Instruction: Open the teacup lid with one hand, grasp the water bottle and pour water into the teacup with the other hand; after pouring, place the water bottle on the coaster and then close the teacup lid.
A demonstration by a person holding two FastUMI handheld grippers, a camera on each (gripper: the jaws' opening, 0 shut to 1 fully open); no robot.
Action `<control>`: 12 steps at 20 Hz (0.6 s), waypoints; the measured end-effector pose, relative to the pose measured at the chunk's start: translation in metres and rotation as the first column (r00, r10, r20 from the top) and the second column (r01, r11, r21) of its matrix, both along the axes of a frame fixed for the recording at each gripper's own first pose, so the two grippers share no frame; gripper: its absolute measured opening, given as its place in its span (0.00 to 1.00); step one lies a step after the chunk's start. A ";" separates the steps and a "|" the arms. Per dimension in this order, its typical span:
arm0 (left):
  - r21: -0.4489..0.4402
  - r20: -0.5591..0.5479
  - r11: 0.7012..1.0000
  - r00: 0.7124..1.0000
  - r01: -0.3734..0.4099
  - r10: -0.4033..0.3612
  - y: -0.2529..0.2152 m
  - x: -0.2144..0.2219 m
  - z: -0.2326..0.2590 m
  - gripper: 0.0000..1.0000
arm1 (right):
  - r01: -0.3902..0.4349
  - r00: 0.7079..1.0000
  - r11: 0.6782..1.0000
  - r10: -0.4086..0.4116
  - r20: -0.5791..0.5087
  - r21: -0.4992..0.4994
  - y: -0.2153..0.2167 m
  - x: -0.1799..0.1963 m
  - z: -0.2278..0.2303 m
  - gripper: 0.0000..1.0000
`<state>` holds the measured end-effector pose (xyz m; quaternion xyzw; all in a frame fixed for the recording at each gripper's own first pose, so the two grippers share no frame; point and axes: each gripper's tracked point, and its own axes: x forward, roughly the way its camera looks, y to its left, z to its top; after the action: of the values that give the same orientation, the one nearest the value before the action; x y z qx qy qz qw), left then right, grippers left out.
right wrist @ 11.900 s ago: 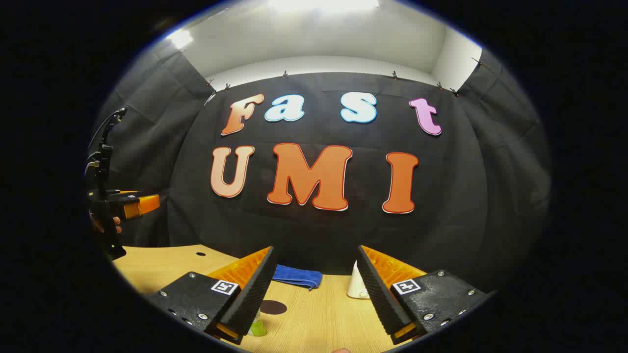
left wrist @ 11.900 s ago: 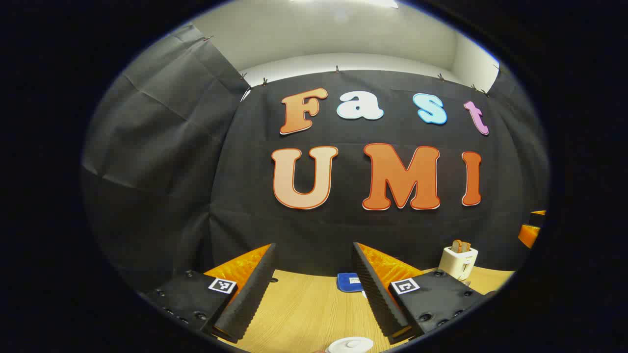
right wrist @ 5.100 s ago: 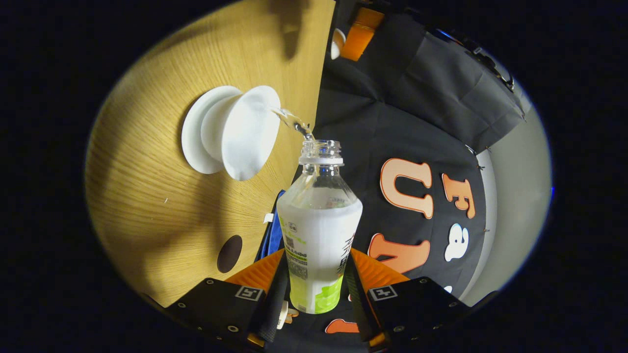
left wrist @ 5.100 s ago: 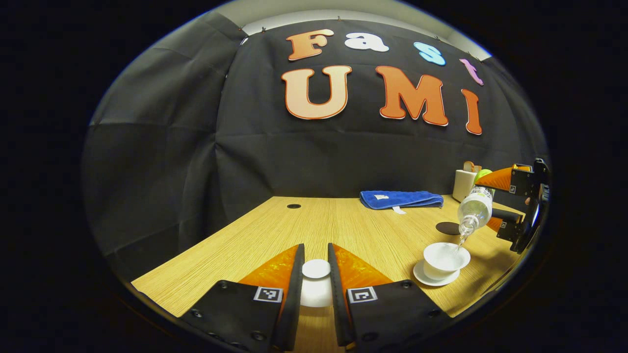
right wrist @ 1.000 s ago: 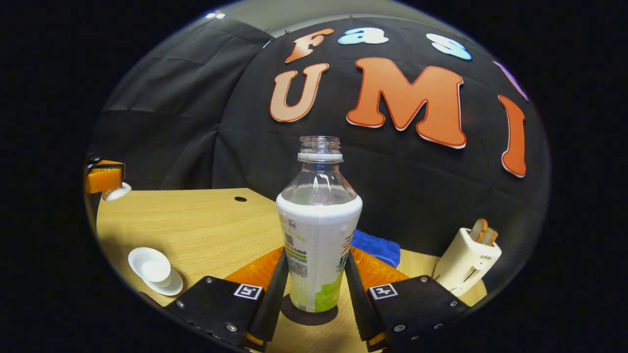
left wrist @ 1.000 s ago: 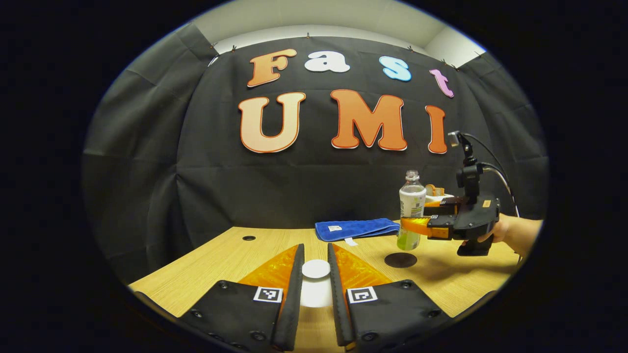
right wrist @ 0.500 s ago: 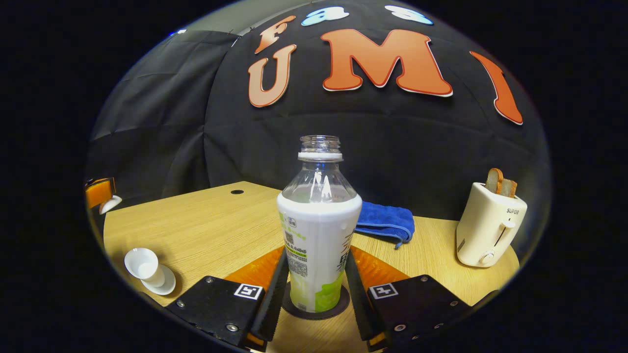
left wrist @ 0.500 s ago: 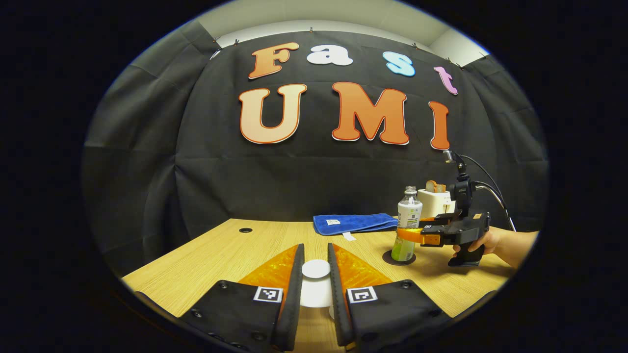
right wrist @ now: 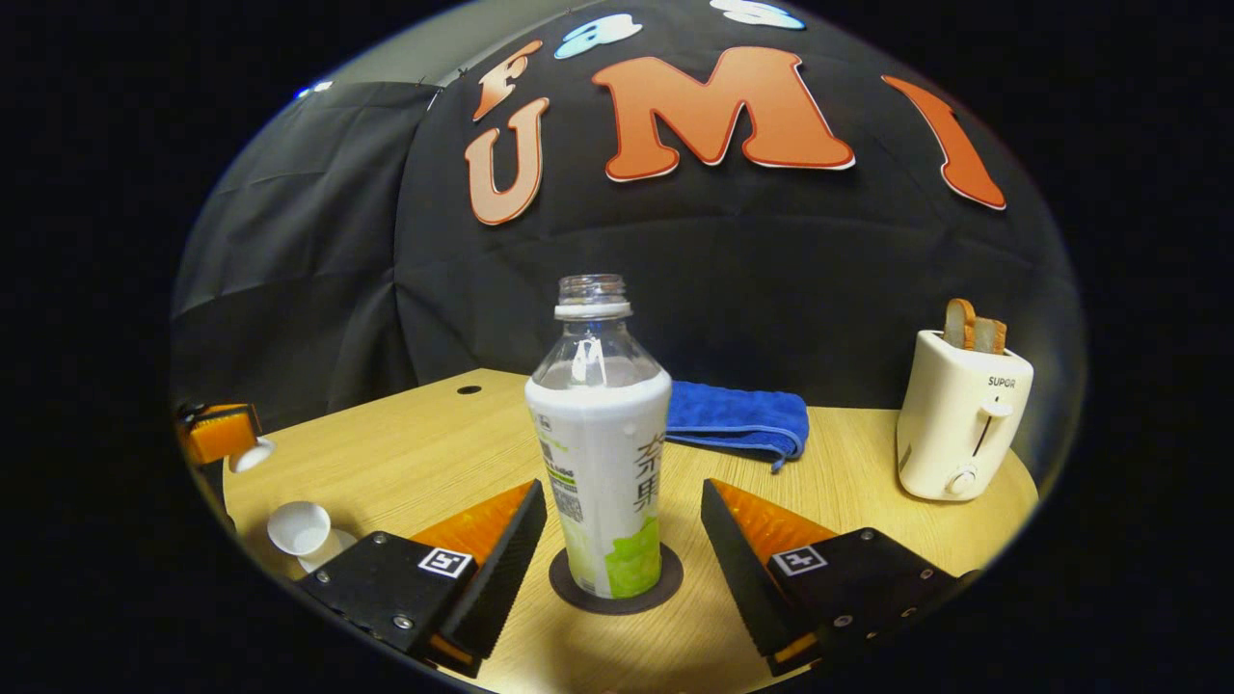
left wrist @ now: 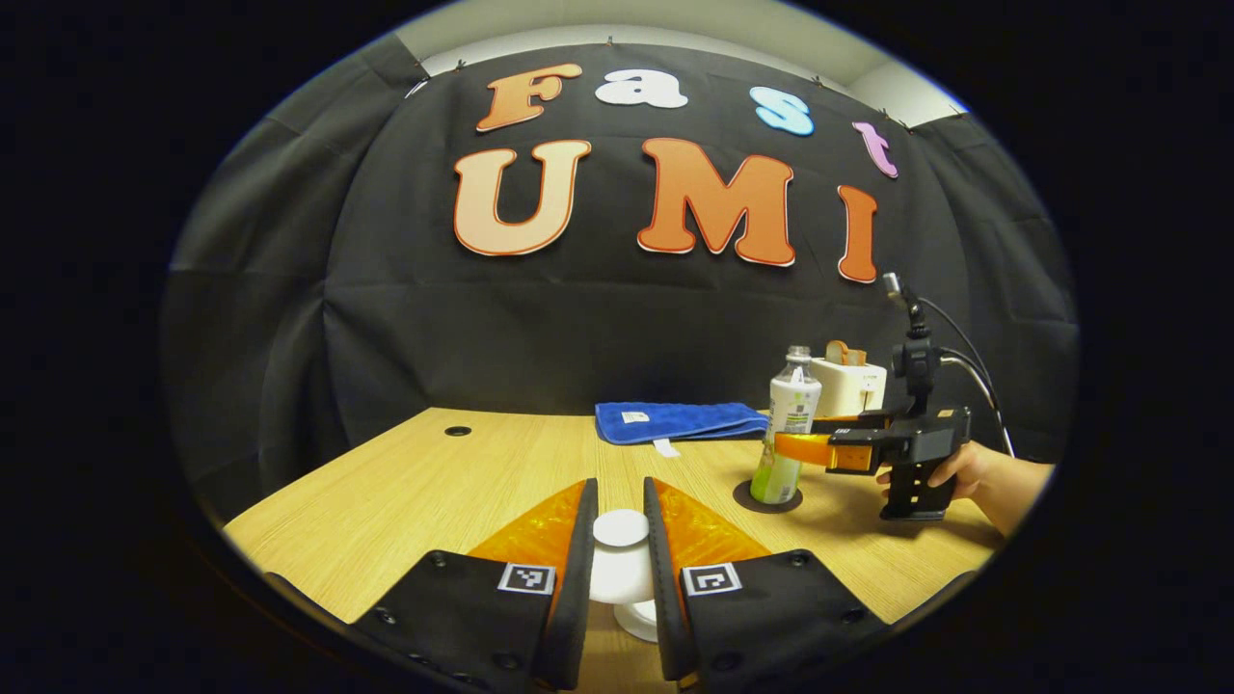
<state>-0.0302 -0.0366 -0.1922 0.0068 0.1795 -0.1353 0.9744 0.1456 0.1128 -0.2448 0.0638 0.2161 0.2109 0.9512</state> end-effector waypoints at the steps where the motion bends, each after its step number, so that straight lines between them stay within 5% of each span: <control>1: -0.002 -0.014 1.000 1.000 0.005 -0.005 -0.005 -0.002 -0.006 0.34 | -0.001 1.000 1.000 0.001 0.003 0.000 -0.003 -0.004 0.004 0.98; 12: 0.034 -0.095 0.999 0.995 0.036 -0.032 -0.031 -0.018 -0.052 0.33 | 0.030 0.989 0.998 -0.020 0.150 -0.061 -0.044 -0.053 0.055 0.97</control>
<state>-0.0486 -0.0672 -0.2441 0.0205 0.2277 -0.1489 0.9621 0.0926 0.0692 -0.1899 0.0208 0.1501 0.1962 0.9688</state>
